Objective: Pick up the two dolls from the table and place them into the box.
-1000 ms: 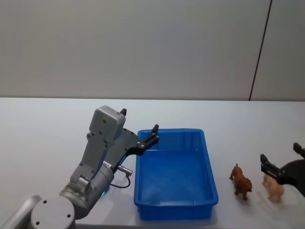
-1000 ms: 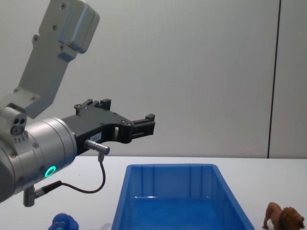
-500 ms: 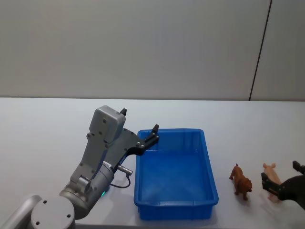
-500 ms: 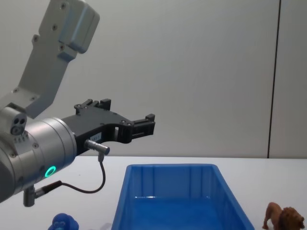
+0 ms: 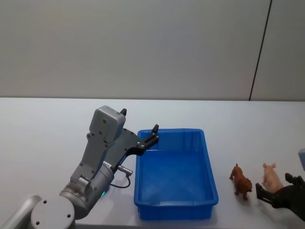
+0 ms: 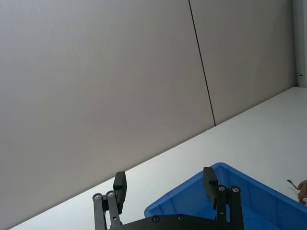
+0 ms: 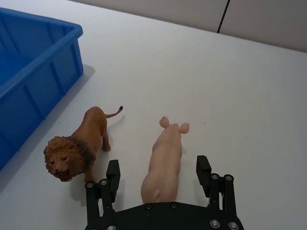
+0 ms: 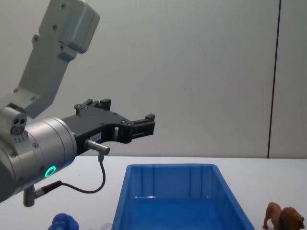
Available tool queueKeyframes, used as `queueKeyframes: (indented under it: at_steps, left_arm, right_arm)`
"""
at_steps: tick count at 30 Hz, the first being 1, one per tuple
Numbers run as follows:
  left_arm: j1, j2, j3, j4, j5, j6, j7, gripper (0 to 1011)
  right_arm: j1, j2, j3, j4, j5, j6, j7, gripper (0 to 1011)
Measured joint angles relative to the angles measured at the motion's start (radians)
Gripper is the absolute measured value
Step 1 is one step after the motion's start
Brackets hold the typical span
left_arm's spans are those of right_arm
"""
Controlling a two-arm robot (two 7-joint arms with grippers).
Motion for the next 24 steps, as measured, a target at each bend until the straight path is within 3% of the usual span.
queueKeyframes:
  at_steps: [6,21,24]
  left_arm:
    - [0.0,0.0,0.0,0.0,0.0,0.0,0.0,1002]
    - [0.0,0.0,0.0,0.0,0.0,0.0,0.0,1002]
    - [0.0,0.0,0.0,0.0,0.0,0.0,0.0,1002]
  right_arm:
    - [0.02,-0.013,-0.003,0.026,0.008,0.031,0.008,903]
    - [0.049,-0.026,0.004,0.049,0.044,0.063,0.018,426]
    - [0.05,-0.027,0.007,0.043,0.051,0.059,0.018,371]
